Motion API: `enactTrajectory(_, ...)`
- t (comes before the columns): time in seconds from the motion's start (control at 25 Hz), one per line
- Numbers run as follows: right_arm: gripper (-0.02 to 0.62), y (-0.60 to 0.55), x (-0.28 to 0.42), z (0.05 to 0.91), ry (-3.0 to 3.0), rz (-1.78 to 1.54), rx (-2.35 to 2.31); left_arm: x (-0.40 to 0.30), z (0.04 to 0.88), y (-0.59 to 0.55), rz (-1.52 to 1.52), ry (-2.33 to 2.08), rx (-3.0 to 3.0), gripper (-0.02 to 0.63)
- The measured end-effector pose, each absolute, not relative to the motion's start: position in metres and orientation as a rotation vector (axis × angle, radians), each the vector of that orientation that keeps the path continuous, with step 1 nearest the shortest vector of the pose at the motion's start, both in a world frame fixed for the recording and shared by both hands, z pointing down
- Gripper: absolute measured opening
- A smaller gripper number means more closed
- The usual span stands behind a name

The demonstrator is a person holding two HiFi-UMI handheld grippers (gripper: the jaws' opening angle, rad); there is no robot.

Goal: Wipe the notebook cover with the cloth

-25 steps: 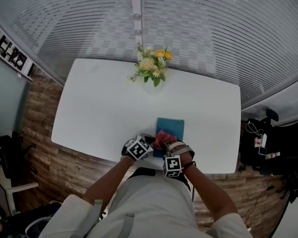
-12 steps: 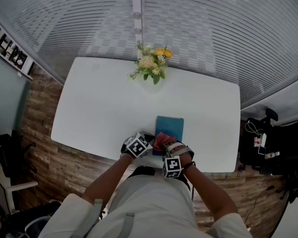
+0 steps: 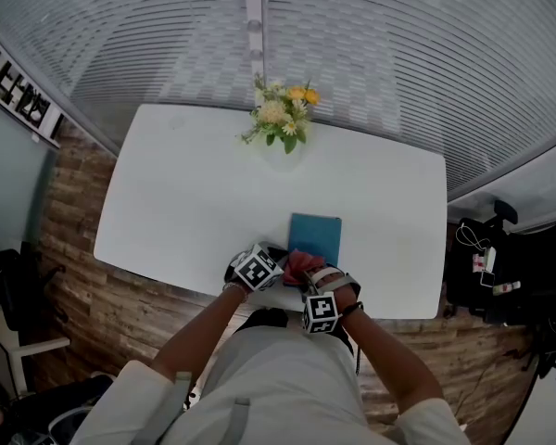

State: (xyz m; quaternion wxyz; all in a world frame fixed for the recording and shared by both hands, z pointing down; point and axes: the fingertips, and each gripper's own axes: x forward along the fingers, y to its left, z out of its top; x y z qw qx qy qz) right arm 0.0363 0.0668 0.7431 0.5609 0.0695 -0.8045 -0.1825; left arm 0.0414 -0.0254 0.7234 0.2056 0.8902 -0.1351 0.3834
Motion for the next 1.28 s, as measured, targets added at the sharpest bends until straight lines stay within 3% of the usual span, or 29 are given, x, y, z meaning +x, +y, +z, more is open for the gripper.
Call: enactTrajectory(1.28,0.025,0.076,0.034,0.725,-1.946,-0.305,0.128,0.043,0.72,-0.026,1.06,-0.366,2.471,0.002)
